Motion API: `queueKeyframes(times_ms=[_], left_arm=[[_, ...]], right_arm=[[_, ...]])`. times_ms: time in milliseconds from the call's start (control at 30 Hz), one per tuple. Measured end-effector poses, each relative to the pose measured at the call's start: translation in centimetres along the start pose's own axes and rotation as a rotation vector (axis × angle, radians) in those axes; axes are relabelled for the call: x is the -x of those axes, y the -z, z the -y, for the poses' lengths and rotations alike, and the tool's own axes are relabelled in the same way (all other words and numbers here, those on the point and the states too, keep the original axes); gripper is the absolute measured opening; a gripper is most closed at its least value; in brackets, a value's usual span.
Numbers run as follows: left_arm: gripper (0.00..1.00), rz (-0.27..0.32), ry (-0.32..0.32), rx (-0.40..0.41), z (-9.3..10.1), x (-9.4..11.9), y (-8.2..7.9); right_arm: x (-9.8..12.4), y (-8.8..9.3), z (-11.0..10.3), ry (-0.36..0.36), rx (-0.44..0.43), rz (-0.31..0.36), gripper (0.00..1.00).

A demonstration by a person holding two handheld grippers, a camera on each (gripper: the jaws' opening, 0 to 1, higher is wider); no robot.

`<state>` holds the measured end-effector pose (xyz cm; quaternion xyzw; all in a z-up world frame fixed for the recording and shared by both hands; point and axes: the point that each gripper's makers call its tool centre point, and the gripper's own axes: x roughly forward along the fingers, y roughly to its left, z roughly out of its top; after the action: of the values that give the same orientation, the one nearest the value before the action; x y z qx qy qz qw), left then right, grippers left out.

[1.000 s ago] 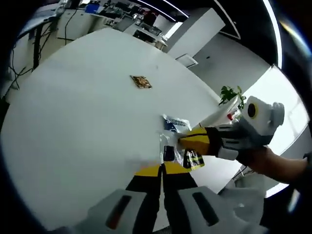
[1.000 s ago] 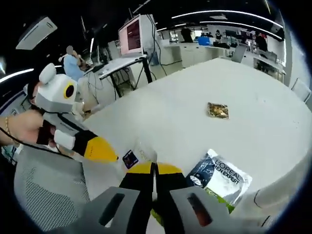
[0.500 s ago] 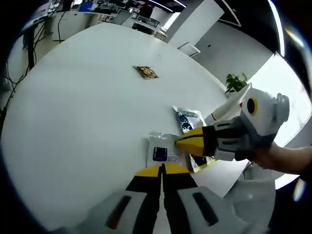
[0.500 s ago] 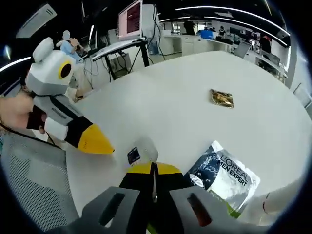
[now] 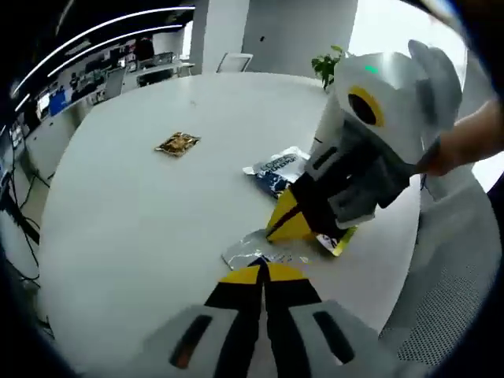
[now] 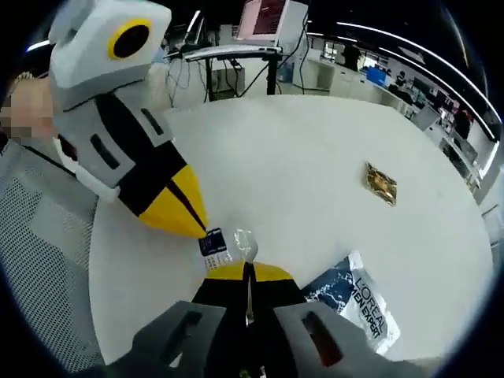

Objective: Arrange the skincare products in the storage area until every visible bottle or jar stands upright without overlapping.

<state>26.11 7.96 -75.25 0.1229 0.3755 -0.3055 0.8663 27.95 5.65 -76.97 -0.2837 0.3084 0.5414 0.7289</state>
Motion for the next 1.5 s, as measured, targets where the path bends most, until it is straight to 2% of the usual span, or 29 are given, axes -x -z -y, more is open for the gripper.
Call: queueKeyframes(times_ms=[133,233,600,833,1033,1133,1200,1267,1367,1433,1500], left_arm=[[0.17,-0.035,0.005,-0.111,-0.1,-0.4,0.2],[0.20,-0.044,0.008,-0.198,0.3,-0.8,0.3],[0.22,-0.069,0.045,-0.158,-0.1,-1.5,0.6],[0.22,-0.080,0.082,-0.176,0.1,-1.7,0.7],[0.22,-0.080,0.088,-0.182,0.0,-1.8,0.7],[0.22,-0.080,0.084,-0.184,0.1,-1.7,0.7],[0.22,-0.079,0.081,-0.187,0.3,-1.6,0.6],[0.22,-0.078,0.078,-0.186,0.3,-1.6,0.5],[0.22,-0.079,0.074,-0.190,0.3,-1.5,0.4],[0.22,-0.080,0.072,-0.189,0.3,-1.5,0.4],[0.22,-0.083,0.070,-0.186,0.2,-1.5,0.4]], right_arm=[[0.1,0.0,-0.1,-0.003,0.008,-0.004,0.01],[0.2,0.1,-0.2,-0.007,0.004,-0.007,0.01],[0.2,0.2,0.1,0.007,0.021,-0.008,0.02],[0.9,0.2,0.2,0.033,0.041,0.003,0.04],[1.5,0.2,0.3,0.056,0.048,0.016,0.05],[2.1,0.1,0.6,0.092,0.063,0.035,0.09],[2.9,-0.5,0.4,0.097,0.052,0.083,0.10],[3.4,-0.3,0.1,0.099,0.048,0.092,0.11],[4.0,0.0,-0.3,0.107,0.058,0.108,0.18],[4.2,-0.1,-0.9,0.086,0.024,0.154,0.23],[4.6,0.3,-1.3,0.085,0.018,0.157,0.29]])
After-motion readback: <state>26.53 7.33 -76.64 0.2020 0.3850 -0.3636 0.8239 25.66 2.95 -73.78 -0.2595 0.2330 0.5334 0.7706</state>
